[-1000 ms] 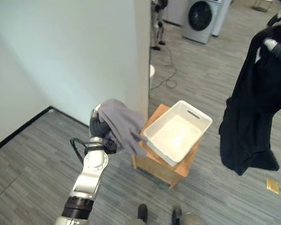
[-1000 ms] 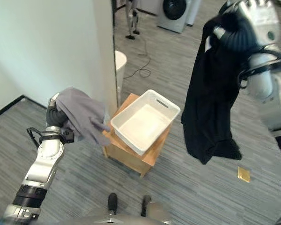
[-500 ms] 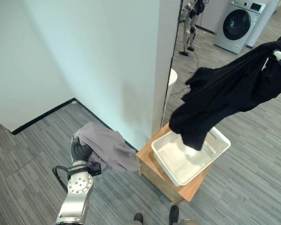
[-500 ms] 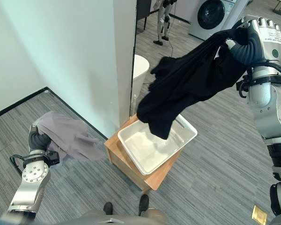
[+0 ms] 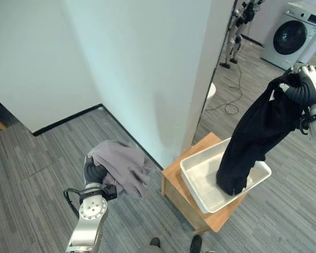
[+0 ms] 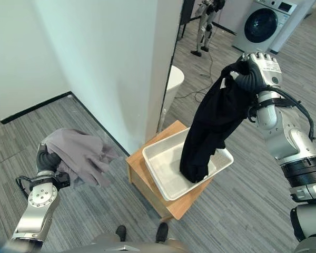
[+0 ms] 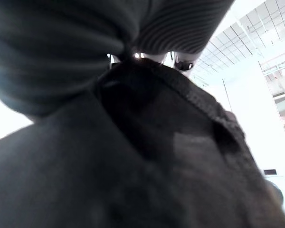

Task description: Pick up bed clothes into laundry basket.

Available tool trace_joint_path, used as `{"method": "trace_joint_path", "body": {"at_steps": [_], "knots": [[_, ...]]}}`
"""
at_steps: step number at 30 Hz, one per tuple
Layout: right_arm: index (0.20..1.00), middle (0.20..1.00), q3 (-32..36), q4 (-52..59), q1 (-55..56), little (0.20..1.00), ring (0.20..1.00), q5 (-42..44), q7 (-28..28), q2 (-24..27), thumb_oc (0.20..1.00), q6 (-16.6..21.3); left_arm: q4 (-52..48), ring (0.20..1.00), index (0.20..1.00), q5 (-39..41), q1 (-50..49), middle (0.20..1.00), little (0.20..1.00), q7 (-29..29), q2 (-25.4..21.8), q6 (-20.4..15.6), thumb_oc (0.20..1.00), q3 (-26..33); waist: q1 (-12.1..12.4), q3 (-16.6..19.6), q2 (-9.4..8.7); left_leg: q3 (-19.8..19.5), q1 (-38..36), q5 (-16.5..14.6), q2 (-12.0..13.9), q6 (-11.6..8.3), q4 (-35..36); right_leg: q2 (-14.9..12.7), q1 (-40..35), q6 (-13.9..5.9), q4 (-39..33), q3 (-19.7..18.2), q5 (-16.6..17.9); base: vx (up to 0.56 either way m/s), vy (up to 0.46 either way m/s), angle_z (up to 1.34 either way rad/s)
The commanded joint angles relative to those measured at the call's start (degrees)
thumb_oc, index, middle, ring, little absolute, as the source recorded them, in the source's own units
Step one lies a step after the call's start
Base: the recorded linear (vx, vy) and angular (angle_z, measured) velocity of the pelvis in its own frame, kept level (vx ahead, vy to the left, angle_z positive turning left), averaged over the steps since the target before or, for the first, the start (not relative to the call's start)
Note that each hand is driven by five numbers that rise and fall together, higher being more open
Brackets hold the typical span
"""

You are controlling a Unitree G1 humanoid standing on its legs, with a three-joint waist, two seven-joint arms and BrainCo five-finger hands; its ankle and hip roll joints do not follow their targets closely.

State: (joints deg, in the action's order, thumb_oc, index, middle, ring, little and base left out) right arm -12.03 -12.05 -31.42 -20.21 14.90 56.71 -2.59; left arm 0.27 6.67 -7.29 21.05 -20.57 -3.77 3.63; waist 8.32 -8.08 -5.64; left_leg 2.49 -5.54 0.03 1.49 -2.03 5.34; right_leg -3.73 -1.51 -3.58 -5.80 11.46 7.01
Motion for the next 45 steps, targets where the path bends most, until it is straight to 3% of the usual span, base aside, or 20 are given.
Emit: {"method": "trace_joint_path", "body": {"at_steps": [1,9,15,25,26,27,32,33,37,41,45], "knots": [[0.200,0.200,0.7,-3.0,-8.1,0.200,0.200,0.5,2.6,-1.5,0.200,-0.7,-4.1,0.200,0.200,2.3,0.9,0.200,0.200,0.3,-3.7,-4.7,0.200,-0.3,1.0,2.7,-2.84,2.6,2.5,-2.0,4.2,-4.04,-0.3,-7.7,-5.5,-8.21,0.8,1.6,-6.6,0.00,0.000,0.00],[0.200,0.200,-0.1,-10.5,-4.0,0.200,0.200,0.7,0.7,-5.3,0.200,-2.0,-2.0,0.200,0.200,2.5,1.2,0.200,0.200,-0.2,-3.9,-4.7,0.200,-0.3,1.3,1.7,-2.53,2.8,3.4,-2.0,4.1,-4.04,-0.3,-8.5,-4.8,-8.44,0.8,2.1,-6.2,0.00,0.000,0.00],[0.200,0.200,-3.2,-14.8,-1.7,0.200,0.200,-0.1,-0.6,-14.4,0.200,-1.9,-0.5,0.200,0.200,2.9,1.8,0.200,0.200,-0.8,-3.0,-4.6,0.200,-1.4,1.8,1.0,-1.63,3.0,3.1,-2.3,3.9,-3.87,-0.3,-9.0,-4.8,-8.46,0.8,2.3,-6.1,0.00,0.000,0.00],[0.200,0.200,-10.3,-29.5,-7.0,0.200,0.200,0.1,-0.4,-23.4,0.200,-2.3,0.3,0.200,0.200,4.1,2.9,0.200,0.200,-1.1,-3.1,-5.2,0.200,-4.2,3.7,-0.2,-1.18,2.5,3.8,-1.7,4.0,-4.13,-0.3,-8.8,-4.5,-8.19,0.8,2.9,-6.2,0.00,-0.004,0.01],[0.755,0.755,-10.8,-31.8,-8.0,0.755,0.755,0.4,-0.3,-23.8,0.755,-2.5,0.5,0.200,0.200,4.3,3.2,0.200,0.200,-1.0,-3.2,-5.3,0.200,-4.4,3.9,-0.3,-1.18,2.4,3.9,-1.6,4.0,-4.19,-0.3,-8.8,-4.4,-8.18,0.8,3.0,-6.3,-0.03,-0.021,0.05],[1.000,1.000,-10.9,-34.0,-8.7,1.000,1.000,0.9,-0.1,-24.1,1.000,-2.7,0.6,0.200,0.200,4.6,3.5,0.200,0.200,-0.8,-3.5,-5.5,0.200,-4.4,4.1,-0.5,-1.11,2.4,4.0,-1.5,4.1,-4.25,-0.3,-8.8,-4.4,-8.18,0.8,3.1,-6.3,-0.03,-0.023,0.06],[1.000,1.000,-7.2,-31.3,-8.9,1.000,1.000,5.7,1.4,-22.4,1.000,-2.7,1.0,0.200,0.200,4.7,4.5,0.200,0.200,0.2,-4.2,-5.4,0.200,-2.8,3.0,-0.2,-0.69,2.7,3.8,-1.6,4.2,-4.45,-0.3,-8.8,-4.6,-8.17,0.8,3.0,-6.4,0.00,-0.003,0.03],[1.000,1.000,-3.4,-24.4,-7.1,1.000,1.000,7.3,2.7,-19.5,1.000,-2.1,0.6,0.200,0.200,4.0,4.5,0.200,0.200,0.3,-4.5,-5.1,0.200,-1.5,1.6,0.1,-0.36,3.1,3.3,-1.9,4.3,-4.39,-0.3,-8.9,-4.6,-8.21,0.8,2.6,-6.4,0.00,0.000,0.00],[1.000,1.000,2.8,-14.3,-2.6,1.000,1.000,8.0,3.7,-15.2,1.000,-1.4,-0.5,0.200,0.200,3.1,4.3,0.200,0.200,-0.3,-4.6,-4.8,0.200,-1.1,0.1,0.8,0.15,3.7,2.4,-2.4,4.4,-4.29,-0.3,-9.0,-4.9,-8.29,0.8,2.1,-6.5,0.02,0.011,-0.04],[1.000,1.000,10.5,-3.6,0.7,1.000,1.000,9.5,5.1,-8.9,1.000,0.2,-3.7,0.200,0.200,1.6,4.6,0.200,0.200,-1.5,-5.1,-4.4,0.200,-1.1,-3.3,2.0,0.64,4.6,1.3,-3.2,4.6,-4.14,-0.3,-9.1,-4.8,-8.41,0.8,0.8,-6.5,0.02,0.009,-0.08],[1.000,1.000,19.8,3.4,8.1,1.000,1.000,10.1,8.5,-8.8,1.000,1.4,-7.5,0.200,0.200,-0.6,6.9,0.200,0.200,-1.8,-4.6,-4.3,0.200,-2.0,-6.6,2.8,1.64,5.6,0.1,-3.9,4.9,-3.89,-0.3,-8.9,-4.8,-8.41,0.8,-0.6,-6.6,0.03,0.001,-0.17]]}}
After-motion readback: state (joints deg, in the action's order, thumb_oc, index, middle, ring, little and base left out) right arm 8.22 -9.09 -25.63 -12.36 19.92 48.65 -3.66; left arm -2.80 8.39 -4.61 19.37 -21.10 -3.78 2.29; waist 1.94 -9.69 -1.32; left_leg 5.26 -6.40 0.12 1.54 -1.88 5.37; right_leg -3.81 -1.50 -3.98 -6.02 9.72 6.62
